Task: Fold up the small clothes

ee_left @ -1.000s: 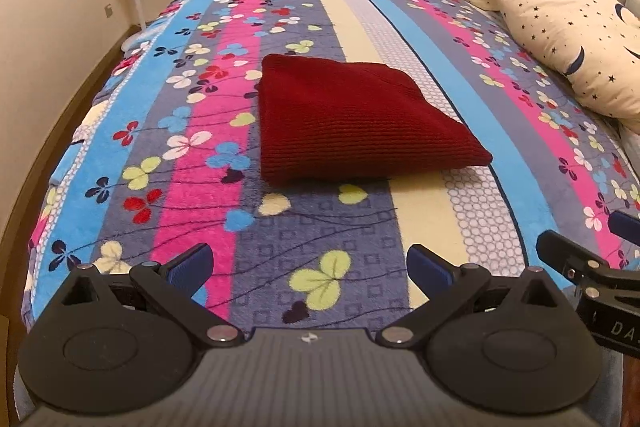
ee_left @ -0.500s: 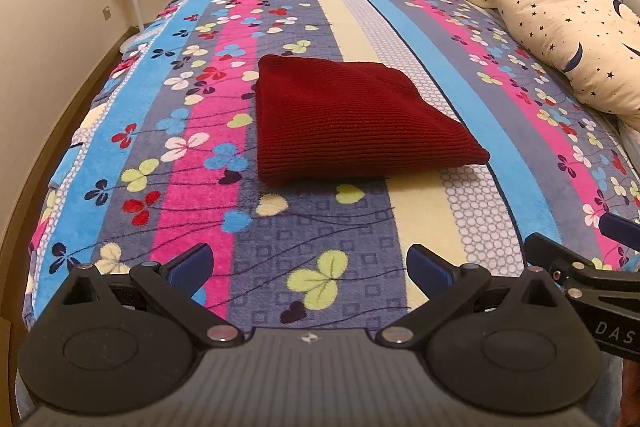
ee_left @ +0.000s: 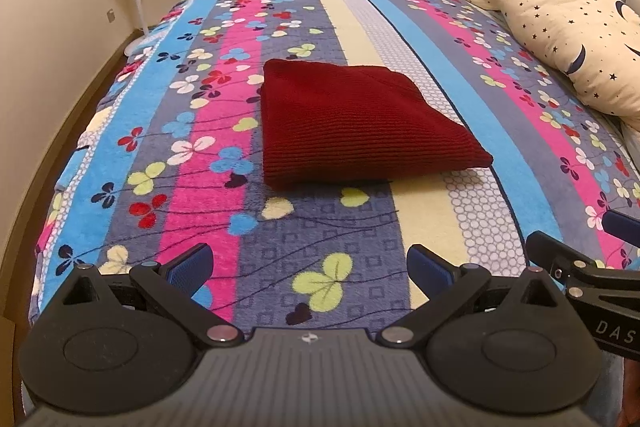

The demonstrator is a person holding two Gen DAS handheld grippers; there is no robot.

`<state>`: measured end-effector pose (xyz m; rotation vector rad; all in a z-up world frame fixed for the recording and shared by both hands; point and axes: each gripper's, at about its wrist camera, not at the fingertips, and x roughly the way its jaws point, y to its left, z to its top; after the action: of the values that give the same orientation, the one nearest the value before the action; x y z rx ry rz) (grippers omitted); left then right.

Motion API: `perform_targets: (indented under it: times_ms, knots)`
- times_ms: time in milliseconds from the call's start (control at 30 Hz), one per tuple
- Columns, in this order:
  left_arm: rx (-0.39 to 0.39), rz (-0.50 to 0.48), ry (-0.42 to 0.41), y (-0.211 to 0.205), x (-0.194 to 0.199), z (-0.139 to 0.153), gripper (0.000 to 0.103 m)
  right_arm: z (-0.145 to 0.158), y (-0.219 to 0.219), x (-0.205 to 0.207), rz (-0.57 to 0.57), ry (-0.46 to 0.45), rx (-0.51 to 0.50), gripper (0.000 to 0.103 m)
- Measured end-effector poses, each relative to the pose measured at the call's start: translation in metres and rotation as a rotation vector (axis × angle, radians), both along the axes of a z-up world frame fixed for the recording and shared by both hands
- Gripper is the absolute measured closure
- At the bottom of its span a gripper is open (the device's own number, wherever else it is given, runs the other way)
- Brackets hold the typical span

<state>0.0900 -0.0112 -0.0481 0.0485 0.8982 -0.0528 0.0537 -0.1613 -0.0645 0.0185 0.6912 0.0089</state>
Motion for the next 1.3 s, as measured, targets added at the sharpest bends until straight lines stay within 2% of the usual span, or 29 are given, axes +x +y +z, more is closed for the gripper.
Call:
perform_targets:
  times_ms: [1300]
  knots:
    - [0.012, -0.009, 0.006, -0.0011, -0.0012, -0.0024, 0.000, 0.0005, -0.0001, -0.0003, 0.009, 0.001, 0.001, 0.005]
